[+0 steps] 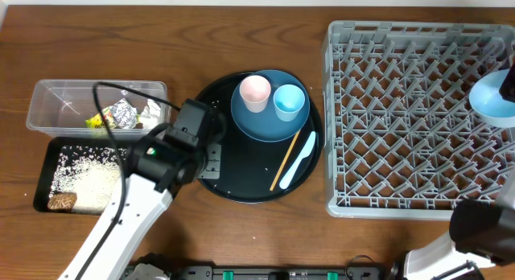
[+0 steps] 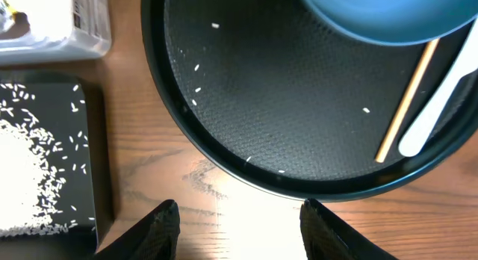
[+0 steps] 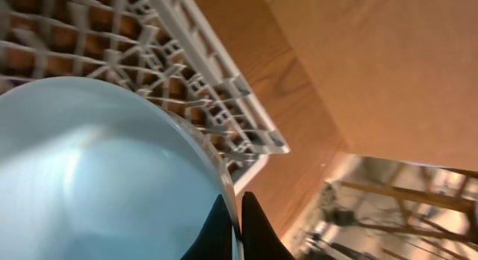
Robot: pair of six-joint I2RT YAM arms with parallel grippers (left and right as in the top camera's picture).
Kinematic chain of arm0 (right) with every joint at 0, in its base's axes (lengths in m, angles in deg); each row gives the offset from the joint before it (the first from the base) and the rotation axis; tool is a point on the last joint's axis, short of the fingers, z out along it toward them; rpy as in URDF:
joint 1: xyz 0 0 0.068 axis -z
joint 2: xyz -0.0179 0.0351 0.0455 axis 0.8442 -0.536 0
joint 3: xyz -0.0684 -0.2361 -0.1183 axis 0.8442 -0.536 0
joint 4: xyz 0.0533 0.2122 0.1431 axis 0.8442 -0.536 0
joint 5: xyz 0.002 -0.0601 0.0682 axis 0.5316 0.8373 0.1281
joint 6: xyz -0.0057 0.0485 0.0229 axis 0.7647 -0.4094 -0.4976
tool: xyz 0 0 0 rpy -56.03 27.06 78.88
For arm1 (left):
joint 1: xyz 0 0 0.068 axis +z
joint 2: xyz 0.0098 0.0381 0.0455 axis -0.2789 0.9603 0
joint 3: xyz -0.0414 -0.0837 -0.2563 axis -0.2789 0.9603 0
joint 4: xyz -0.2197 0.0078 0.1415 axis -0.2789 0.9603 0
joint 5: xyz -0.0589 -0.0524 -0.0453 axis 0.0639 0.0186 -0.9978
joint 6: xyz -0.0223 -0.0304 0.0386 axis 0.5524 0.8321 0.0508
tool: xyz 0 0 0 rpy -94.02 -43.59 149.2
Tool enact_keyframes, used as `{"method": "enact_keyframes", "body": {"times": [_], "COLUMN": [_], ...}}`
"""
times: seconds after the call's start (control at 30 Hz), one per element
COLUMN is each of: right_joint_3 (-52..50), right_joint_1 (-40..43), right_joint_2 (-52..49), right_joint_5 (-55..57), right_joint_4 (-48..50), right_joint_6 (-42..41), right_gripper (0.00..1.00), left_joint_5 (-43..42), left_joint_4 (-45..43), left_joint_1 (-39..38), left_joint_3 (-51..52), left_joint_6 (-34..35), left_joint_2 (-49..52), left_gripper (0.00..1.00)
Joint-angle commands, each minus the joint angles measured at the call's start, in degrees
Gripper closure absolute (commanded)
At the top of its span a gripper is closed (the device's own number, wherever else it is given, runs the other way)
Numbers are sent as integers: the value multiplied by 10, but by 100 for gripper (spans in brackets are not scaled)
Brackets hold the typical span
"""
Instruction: Sort waste into correct bins and load items into the dishwasher rack
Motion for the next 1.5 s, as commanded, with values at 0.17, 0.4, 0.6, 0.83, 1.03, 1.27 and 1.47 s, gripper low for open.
{"method": "enact_keyframes", "body": {"times": [0.17, 0.4, 0.6, 0.83, 1.03, 1.27, 1.47], "right_joint_3": [7, 7, 7, 7, 6, 6, 6], "right_joint_1": [-3, -23, -29, -36, -64, -95, -118], "right_joint_2": [-101, -164, -205, -254, -278, -309, -312], "right_joint_5": [187, 292, 299, 299, 301, 301, 303], "right_joint_4": [6, 36, 68, 71, 72, 75, 100], "right_joint_6": [13, -2, 15, 15, 15, 15, 31], "right_gripper": [99, 99, 99, 99, 99, 99, 99], "left_joint_5": [7, 7, 6, 6, 6, 7, 7], "left_joint_4": [5, 5, 5, 6, 5, 8, 8], "left_joint_1": [3, 3, 3, 3, 3, 3, 3], "left_joint_3": [5, 5, 5, 5, 5, 5, 5], "left_joint_6": [3, 3, 3, 3, 3, 3, 3], "left_joint_2": [53, 74, 75, 75, 75, 75, 75], "left_gripper": [46, 46, 46, 46, 46, 46, 46]}}
